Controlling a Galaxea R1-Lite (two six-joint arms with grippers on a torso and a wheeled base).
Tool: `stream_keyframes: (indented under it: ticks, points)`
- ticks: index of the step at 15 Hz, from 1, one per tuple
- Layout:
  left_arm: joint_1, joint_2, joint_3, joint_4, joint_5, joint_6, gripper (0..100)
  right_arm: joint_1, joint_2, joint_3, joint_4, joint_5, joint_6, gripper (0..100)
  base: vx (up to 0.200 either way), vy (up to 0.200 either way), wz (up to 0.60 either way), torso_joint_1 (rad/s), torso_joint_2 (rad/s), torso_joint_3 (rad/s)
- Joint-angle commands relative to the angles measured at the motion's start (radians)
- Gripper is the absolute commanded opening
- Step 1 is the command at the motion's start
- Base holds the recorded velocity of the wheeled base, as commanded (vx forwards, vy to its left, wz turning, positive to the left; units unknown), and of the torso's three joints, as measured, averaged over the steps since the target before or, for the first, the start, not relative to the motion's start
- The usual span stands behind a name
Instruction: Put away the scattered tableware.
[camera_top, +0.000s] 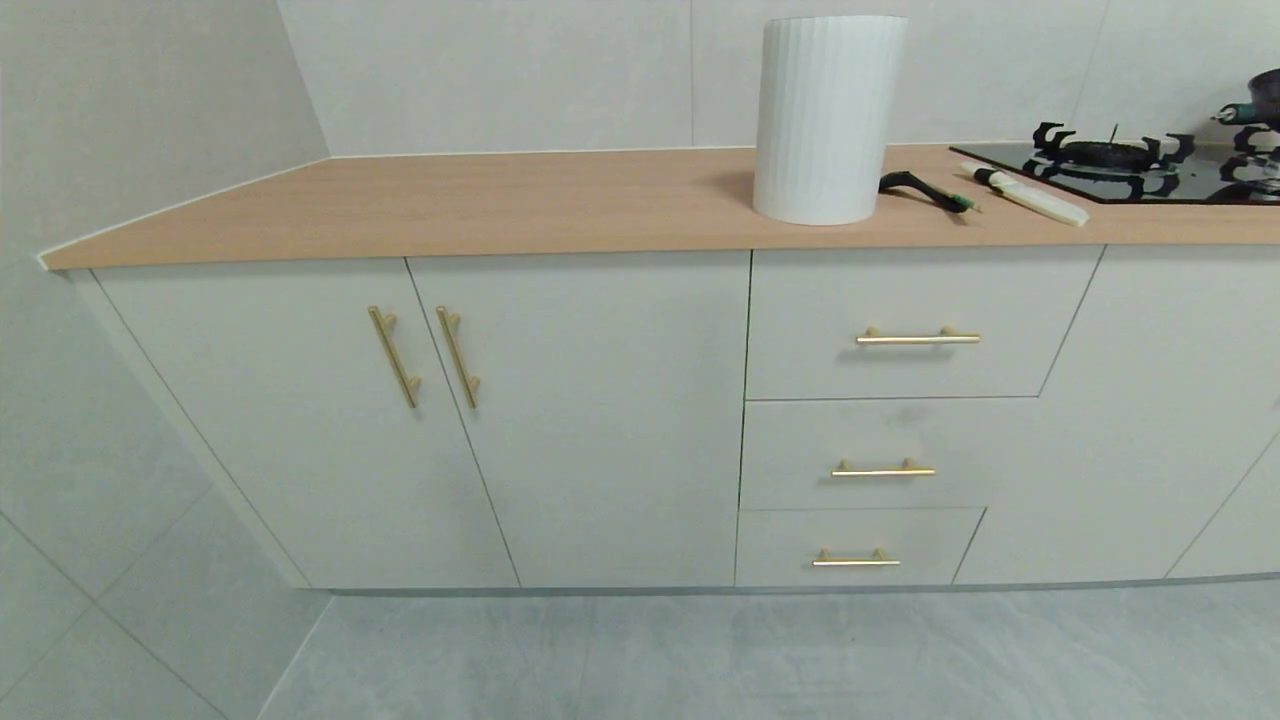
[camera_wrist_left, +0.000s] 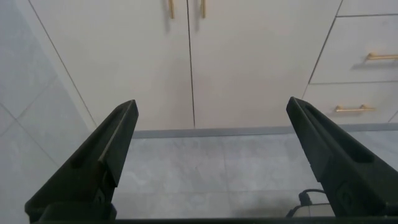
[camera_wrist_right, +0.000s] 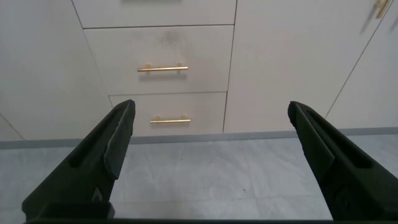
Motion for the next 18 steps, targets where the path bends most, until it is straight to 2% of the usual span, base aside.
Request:
stream_keyframes:
  ticks: [1, 3, 7, 18]
  points:
    - [0.0, 0.0, 0.0, 0.0, 0.0, 0.0, 100, 0.0, 0.002, 0.0, -0.001, 0.0, 0.0, 100, 0.0, 0.0, 0.0, 0.0, 0.0, 0.0]
    - [0.0, 0.0, 0.0, 0.0, 0.0, 0.002, 100, 0.0, 0.002, 0.0, -0.001, 0.0, 0.0, 100, 0.0, 0.0, 0.0, 0.0, 0.0, 0.0]
    - [0.001, 0.0, 0.0, 0.0, 0.0, 0.0, 100, 0.0, 0.002, 0.0, -0.001, 0.0, 0.0, 100, 0.2, 0.0, 0.0, 0.0, 0.0, 0.002]
    - [0.001, 0.0, 0.0, 0.0, 0.0, -0.001, 100, 0.0, 0.002, 0.0, -0.001, 0.002, -0.003, 100, 0.0, 0.0, 0.0, 0.0, 0.0, 0.0]
